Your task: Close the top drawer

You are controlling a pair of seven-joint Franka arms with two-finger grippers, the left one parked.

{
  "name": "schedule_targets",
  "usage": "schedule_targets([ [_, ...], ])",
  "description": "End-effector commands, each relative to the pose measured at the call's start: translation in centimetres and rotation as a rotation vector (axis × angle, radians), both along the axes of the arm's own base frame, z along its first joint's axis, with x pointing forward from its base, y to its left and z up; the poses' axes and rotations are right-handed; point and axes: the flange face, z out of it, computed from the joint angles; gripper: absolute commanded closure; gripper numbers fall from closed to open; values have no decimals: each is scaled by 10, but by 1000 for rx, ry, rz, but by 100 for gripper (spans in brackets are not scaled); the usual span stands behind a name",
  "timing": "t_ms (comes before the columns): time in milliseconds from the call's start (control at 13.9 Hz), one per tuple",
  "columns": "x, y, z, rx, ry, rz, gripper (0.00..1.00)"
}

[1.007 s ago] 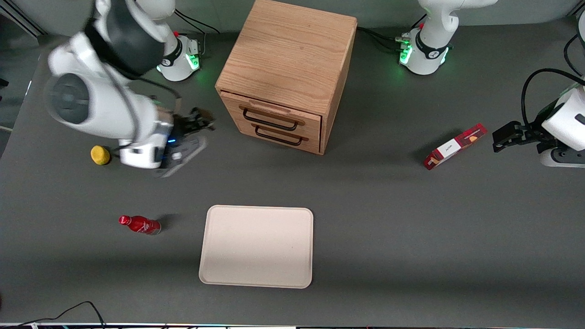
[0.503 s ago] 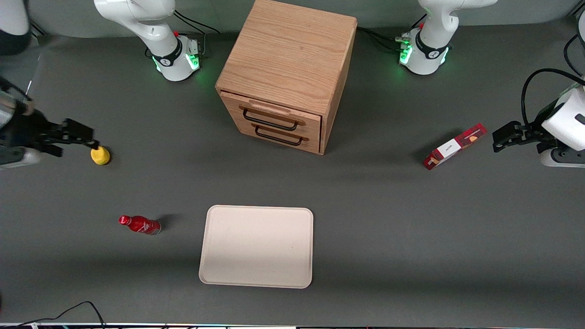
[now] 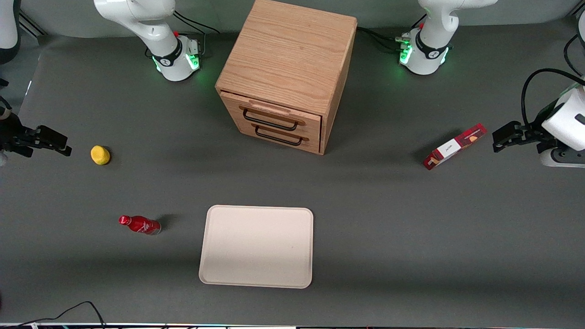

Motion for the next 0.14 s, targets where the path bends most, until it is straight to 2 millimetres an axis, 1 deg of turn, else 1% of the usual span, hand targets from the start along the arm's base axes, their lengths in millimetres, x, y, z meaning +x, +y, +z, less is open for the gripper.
schedule_targets([
  [0,-8,2,6,-18,-22,-27,0],
  [72,-8,2,6,-18,-22,-27,0],
])
